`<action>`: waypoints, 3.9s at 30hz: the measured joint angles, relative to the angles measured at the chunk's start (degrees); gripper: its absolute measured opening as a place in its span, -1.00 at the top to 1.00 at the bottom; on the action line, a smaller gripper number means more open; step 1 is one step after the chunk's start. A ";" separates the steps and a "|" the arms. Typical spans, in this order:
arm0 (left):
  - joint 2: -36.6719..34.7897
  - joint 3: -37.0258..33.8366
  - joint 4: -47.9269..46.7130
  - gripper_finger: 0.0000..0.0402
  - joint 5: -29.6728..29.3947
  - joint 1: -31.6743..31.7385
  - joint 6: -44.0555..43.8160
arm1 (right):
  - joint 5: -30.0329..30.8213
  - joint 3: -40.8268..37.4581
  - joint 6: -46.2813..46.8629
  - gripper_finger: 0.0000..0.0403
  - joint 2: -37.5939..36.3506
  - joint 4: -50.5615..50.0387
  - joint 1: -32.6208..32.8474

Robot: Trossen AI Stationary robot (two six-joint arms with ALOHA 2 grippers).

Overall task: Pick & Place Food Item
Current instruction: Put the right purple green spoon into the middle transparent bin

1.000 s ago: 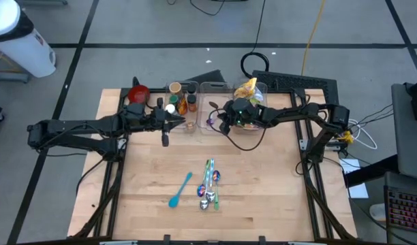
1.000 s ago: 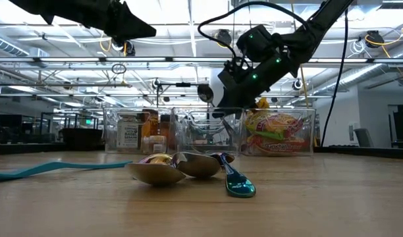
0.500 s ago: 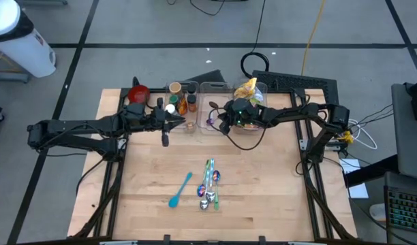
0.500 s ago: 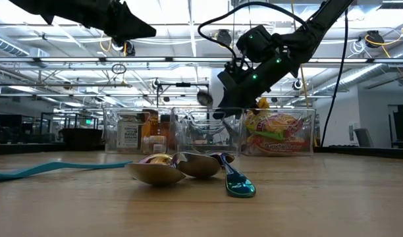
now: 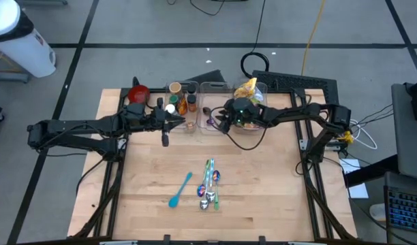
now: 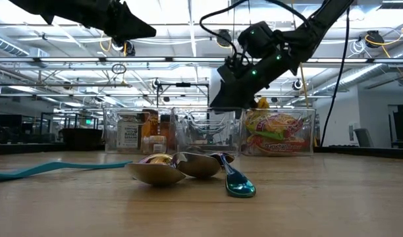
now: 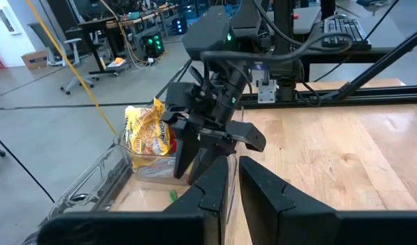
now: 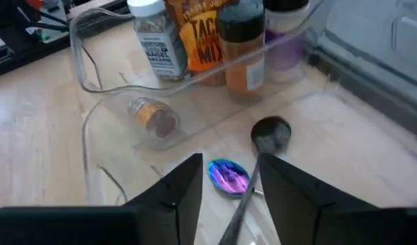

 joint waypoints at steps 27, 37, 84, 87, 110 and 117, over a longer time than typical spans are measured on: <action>0.00 0.00 -0.09 0.77 0.01 0.00 -0.09 | -10.27 0.00 -17.42 0.26 -4.96 -1.83 24.14; 0.00 0.00 -0.07 0.77 0.00 0.00 -0.44 | 0.46 0.02 -27.38 0.23 5.50 -5.26 30.68; 0.00 0.04 -2.27 0.77 0.04 -0.11 -2.89 | -4.65 0.07 -29.22 -0.25 17.04 7.37 31.37; 0.00 0.04 -2.26 0.77 0.04 -0.11 -2.82 | -4.47 0.04 -30.19 -0.18 17.04 7.60 31.41; 0.00 0.04 -2.40 0.77 0.02 -0.10 -2.97 | 0.22 -0.20 -30.35 0.88 12.56 -0.12 32.99; -0.02 0.04 -2.36 0.77 0.03 -0.11 -2.97 | 0.17 -0.09 -29.82 0.95 8.24 -3.53 33.03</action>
